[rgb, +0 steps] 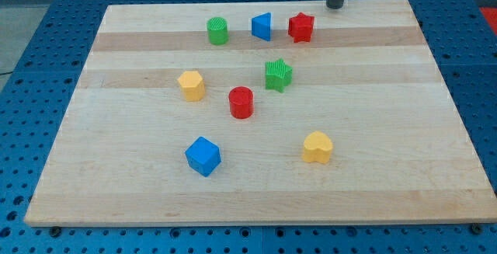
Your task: Slide the red star to the bottom right side of the blue triangle
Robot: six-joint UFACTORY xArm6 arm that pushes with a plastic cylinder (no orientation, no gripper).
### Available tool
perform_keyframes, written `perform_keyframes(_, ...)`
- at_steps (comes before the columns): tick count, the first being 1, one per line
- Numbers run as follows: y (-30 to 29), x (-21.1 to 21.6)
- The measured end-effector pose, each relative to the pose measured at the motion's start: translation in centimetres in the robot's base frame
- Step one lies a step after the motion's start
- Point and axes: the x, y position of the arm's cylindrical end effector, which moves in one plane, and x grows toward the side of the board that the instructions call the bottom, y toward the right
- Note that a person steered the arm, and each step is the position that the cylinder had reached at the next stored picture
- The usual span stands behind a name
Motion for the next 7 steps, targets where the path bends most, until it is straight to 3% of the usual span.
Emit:
perform_keyframes(2, -0.7, -0.3)
perform_keyframes(5, -1.6, 6.5)
perform_keyframes(7, -5.1, 6.8)
